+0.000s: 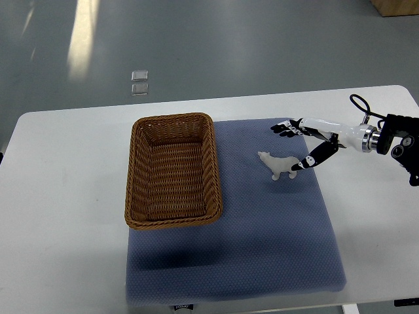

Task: Place white bear in brown basket with right hand
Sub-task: 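Reach the open right hand toward the white polar bear figurine, then close the right hand fingers around the white polar bear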

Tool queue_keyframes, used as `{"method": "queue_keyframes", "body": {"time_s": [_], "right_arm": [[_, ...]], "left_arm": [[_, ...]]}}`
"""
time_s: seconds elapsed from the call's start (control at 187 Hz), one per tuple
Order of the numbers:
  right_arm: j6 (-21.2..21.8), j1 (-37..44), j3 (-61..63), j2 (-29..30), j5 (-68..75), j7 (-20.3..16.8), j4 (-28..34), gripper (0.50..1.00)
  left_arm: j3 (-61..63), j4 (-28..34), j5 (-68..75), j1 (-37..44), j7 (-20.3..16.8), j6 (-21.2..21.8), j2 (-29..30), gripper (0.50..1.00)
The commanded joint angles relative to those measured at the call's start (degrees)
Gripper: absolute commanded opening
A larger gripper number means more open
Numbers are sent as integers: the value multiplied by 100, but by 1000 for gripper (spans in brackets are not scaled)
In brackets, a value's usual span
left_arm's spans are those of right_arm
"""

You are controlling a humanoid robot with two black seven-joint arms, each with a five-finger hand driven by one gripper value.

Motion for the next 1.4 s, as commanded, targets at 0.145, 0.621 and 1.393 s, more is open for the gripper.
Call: {"method": "queue_keyframes", "body": {"time_s": [0.145, 0.621, 1.393], "right_arm": [[-236, 217, -635, 71, -10, -1, 0, 911], [-403, 401, -1127, 115, -19, -53, -9, 797], [-781, 823, -1259, 142, 7, -44, 0, 500]], "left_arm": [[7, 4, -2, -1, 2, 0, 0, 1000], [7, 21, -2, -1, 2, 0, 0, 1000], [-2, -5, -2, -1, 2, 0, 0, 1000]]}}
